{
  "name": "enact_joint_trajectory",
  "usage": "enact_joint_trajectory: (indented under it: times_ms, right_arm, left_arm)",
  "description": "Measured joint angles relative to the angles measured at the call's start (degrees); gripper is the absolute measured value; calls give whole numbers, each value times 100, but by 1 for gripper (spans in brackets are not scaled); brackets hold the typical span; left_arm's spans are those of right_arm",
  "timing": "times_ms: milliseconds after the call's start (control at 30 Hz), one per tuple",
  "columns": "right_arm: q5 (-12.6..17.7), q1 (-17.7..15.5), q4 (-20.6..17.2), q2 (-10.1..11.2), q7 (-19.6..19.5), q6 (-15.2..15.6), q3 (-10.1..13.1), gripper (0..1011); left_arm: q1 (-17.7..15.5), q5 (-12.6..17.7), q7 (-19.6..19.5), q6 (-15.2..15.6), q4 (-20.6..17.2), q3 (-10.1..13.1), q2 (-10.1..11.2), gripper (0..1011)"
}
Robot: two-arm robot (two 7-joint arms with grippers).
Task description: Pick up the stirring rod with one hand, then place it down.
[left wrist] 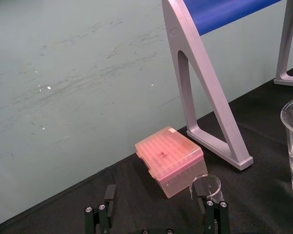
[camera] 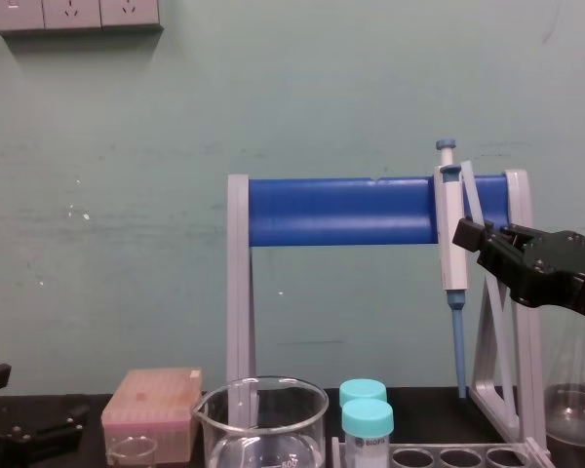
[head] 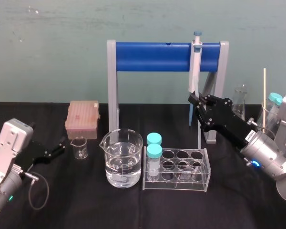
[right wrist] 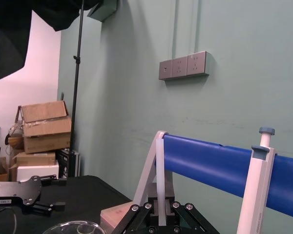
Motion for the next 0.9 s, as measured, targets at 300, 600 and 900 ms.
enact_joint_trajectory:
  times_ms: [300, 600, 900]
  right_arm:
    - [0, 0, 0, 0, 0, 0, 0, 72]
    - [0, 0, 0, 0, 0, 0, 0, 72]
    - [46, -3, -65, 36, 153, 45, -1, 72]
  left_arm:
    - [0, 0, 0, 0, 0, 0, 0, 1000]
    - [0, 0, 0, 0, 0, 0, 0, 1000]
    - [0, 0, 0, 0, 0, 0, 0, 1000]
